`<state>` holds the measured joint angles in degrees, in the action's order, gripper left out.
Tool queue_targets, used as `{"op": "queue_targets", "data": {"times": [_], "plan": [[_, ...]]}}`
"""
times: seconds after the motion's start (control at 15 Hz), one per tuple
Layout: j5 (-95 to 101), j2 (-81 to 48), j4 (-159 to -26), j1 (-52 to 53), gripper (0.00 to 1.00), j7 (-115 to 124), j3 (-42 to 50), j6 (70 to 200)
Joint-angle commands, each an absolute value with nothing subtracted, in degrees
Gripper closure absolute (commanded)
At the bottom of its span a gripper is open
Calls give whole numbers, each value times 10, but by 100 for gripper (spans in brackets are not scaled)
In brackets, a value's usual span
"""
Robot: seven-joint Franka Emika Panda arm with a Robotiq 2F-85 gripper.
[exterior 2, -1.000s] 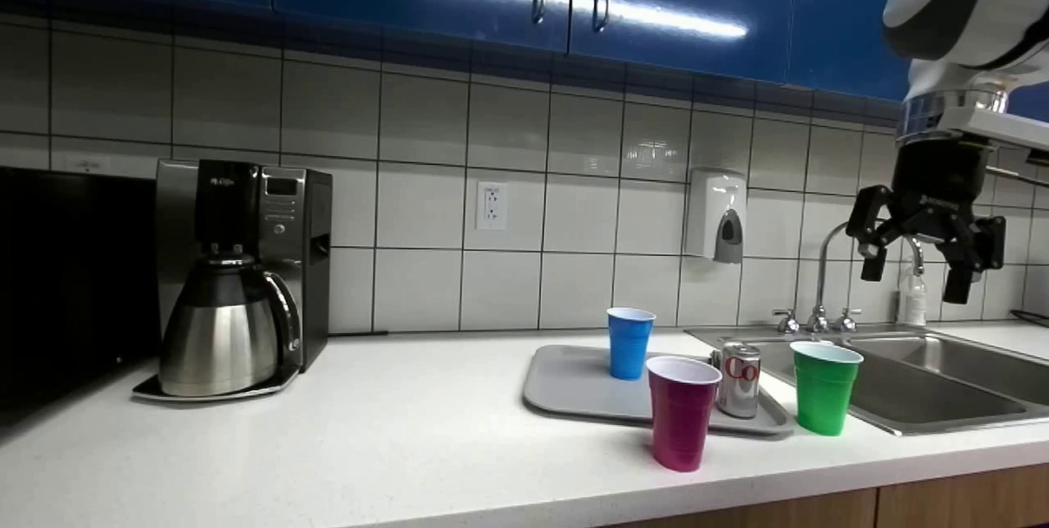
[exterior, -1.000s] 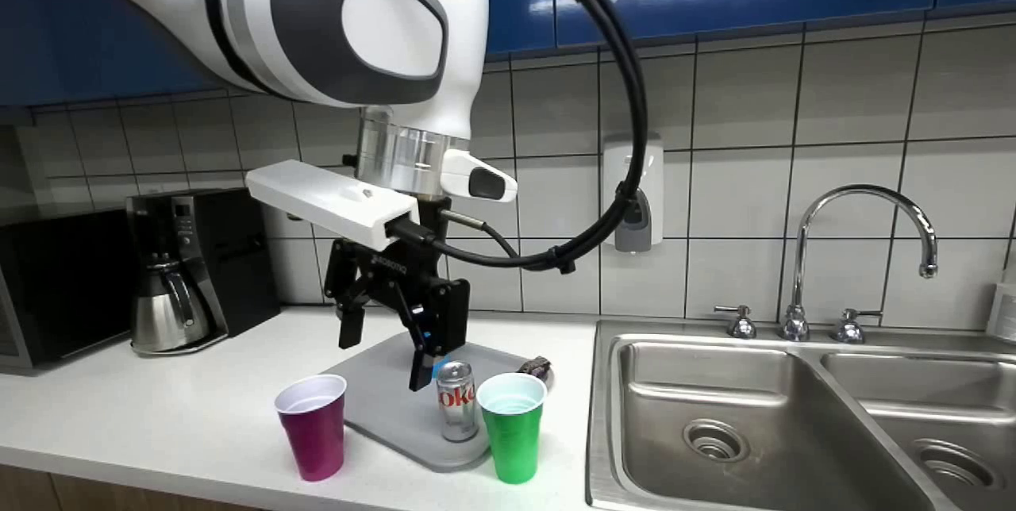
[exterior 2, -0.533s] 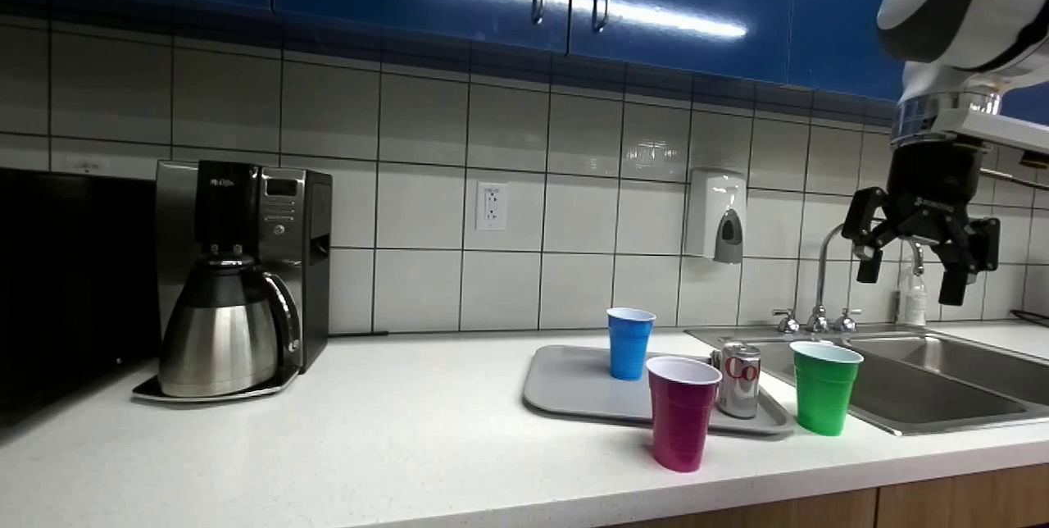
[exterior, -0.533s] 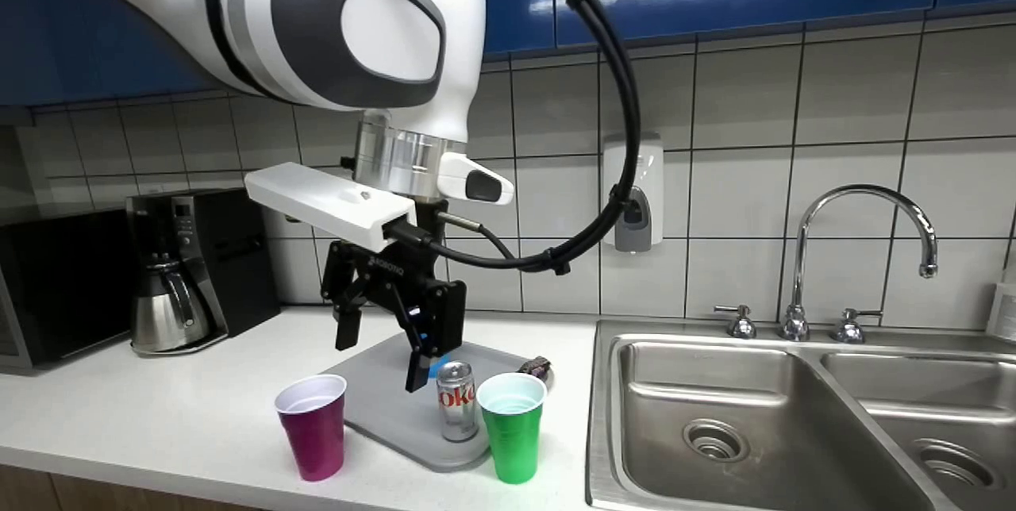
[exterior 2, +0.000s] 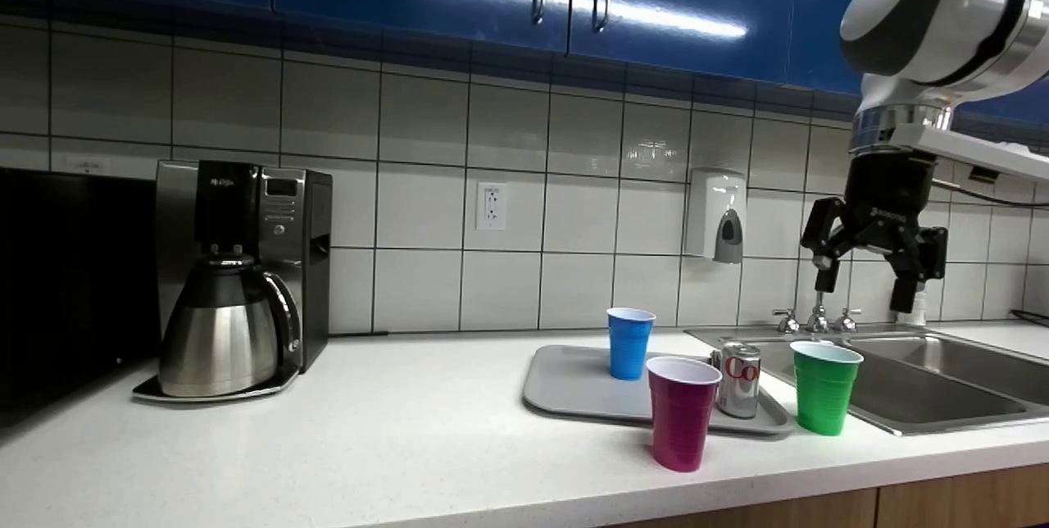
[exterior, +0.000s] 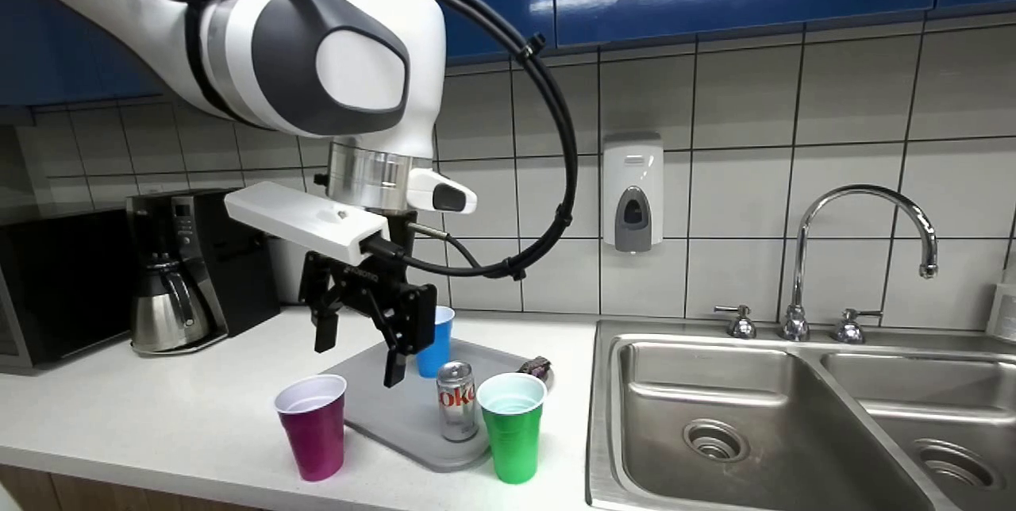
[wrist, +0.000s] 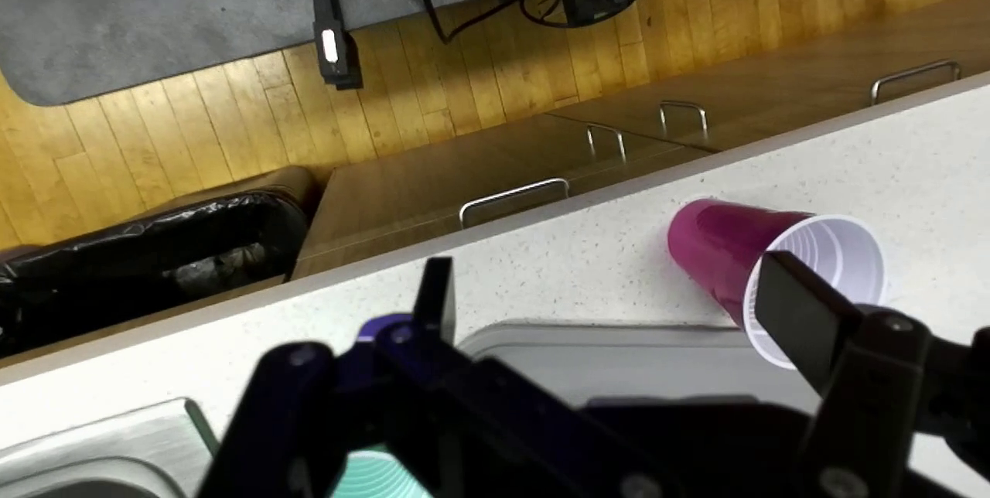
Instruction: Put the green and purple cup on the grey tray
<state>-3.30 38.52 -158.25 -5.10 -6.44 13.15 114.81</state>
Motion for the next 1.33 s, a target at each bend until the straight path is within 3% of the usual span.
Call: {"op": "queue_targets", "data": {"times": [0.0,1.27], "plan": [[-50,369,-1605,-42,0,-74,109,1213],[-130,211,-1593,39,0,-54,45,1423]]}}
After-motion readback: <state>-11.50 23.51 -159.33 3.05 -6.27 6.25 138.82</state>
